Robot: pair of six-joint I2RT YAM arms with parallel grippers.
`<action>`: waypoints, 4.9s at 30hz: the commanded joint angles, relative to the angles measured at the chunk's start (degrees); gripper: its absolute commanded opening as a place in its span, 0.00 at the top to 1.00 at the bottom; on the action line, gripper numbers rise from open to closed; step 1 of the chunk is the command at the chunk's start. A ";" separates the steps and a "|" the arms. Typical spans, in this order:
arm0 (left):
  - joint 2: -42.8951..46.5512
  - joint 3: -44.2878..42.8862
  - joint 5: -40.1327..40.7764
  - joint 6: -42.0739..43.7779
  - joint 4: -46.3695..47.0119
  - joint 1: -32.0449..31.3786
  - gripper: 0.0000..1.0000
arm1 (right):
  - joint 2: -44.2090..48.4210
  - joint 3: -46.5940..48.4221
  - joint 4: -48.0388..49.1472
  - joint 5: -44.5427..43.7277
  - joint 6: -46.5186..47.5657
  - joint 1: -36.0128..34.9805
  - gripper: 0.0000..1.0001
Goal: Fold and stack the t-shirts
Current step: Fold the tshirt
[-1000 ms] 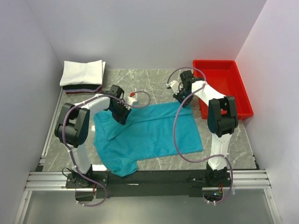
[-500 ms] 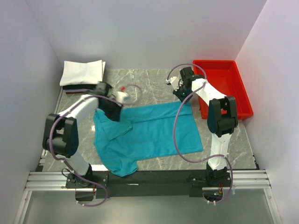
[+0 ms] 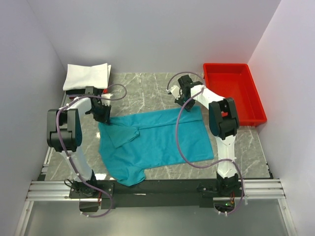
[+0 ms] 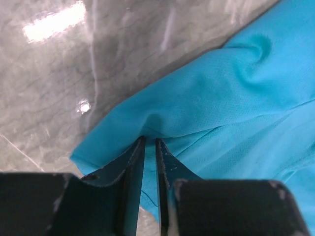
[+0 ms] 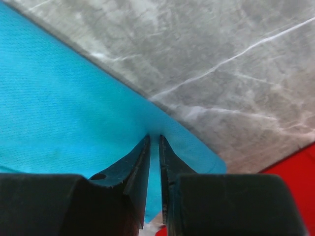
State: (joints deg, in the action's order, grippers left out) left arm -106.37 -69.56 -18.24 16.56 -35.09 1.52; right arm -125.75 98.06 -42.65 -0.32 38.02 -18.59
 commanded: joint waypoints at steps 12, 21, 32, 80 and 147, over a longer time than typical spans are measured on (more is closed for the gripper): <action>-16.84 -17.69 11.91 2.07 -3.13 2.44 0.81 | -5.73 9.33 -0.33 -9.87 1.18 -3.12 0.82; -22.23 -37.93 4.01 5.06 -7.45 3.14 0.75 | -9.69 17.85 9.61 -16.47 2.59 -3.03 0.77; 11.59 -19.85 -12.86 13.92 -11.65 6.47 0.29 | 17.89 4.35 -2.42 -0.32 -2.68 -4.00 0.27; 36.77 28.34 4.70 44.98 -26.61 -14.69 0.25 | 38.39 -52.19 6.71 -4.25 -11.47 -24.39 0.76; 8.03 -14.02 26.15 50.76 -30.39 -21.47 0.94 | 27.16 -24.51 -12.10 9.19 7.77 -5.50 1.00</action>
State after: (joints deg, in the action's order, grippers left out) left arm -96.25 -79.85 8.01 60.73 -66.61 -20.40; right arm -96.33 69.12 -52.60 7.22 44.03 -25.10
